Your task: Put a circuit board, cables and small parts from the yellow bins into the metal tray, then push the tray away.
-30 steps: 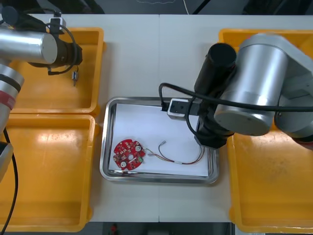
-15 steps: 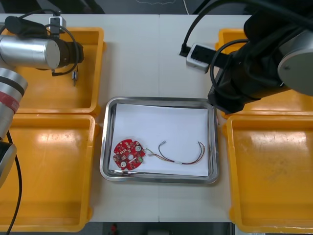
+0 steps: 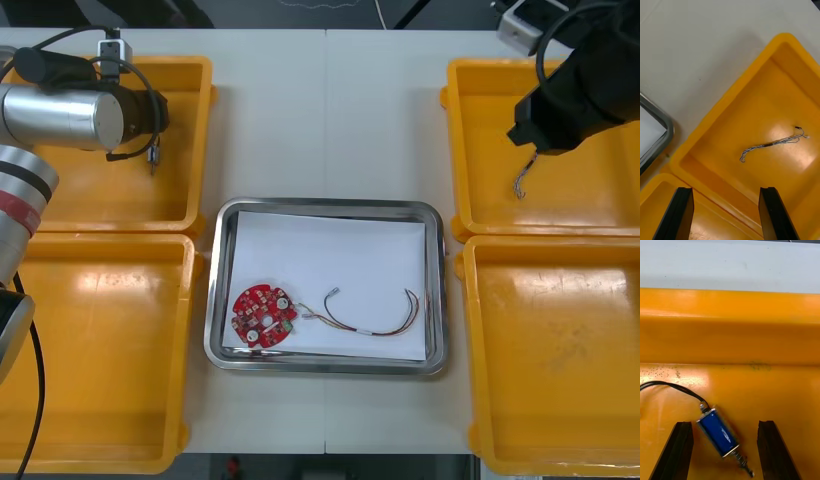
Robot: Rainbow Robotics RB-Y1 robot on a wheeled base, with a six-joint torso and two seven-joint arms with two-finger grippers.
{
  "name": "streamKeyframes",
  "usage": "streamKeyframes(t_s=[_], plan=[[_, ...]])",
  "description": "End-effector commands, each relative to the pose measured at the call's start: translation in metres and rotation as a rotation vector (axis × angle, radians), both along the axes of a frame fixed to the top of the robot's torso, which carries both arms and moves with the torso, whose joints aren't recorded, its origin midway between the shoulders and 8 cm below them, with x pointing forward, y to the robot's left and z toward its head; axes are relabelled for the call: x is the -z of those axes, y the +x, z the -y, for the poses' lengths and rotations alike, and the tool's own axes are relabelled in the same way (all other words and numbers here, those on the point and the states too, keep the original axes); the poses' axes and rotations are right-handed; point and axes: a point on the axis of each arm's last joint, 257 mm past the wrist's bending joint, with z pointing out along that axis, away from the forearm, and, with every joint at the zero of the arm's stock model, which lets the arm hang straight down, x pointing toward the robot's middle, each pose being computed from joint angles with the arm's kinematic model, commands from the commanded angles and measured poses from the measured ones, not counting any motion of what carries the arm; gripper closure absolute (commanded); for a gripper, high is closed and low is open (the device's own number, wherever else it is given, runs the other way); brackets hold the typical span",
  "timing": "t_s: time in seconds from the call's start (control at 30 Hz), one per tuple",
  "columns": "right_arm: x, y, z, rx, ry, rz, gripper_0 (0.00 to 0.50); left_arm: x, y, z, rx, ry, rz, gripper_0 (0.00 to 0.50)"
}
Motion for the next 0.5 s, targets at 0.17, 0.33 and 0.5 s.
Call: streamKeyframes(t_s=[0.17,0.33,0.5], plan=[[-0.029,0.02,0.074,0.244,0.02,0.067,0.0,-0.031,0.014,0.015,0.0,-0.022,0.061,0.12],[-0.019,0.024,0.096,0.323,0.03,0.035,0.0,-0.03,0.014,0.016,0.004,-0.025,0.059,0.249],[-0.005,0.027,0.113,0.39,0.082,-0.026,0.0,-0.03,0.014,0.014,0.002,-0.027,0.058,0.5]])
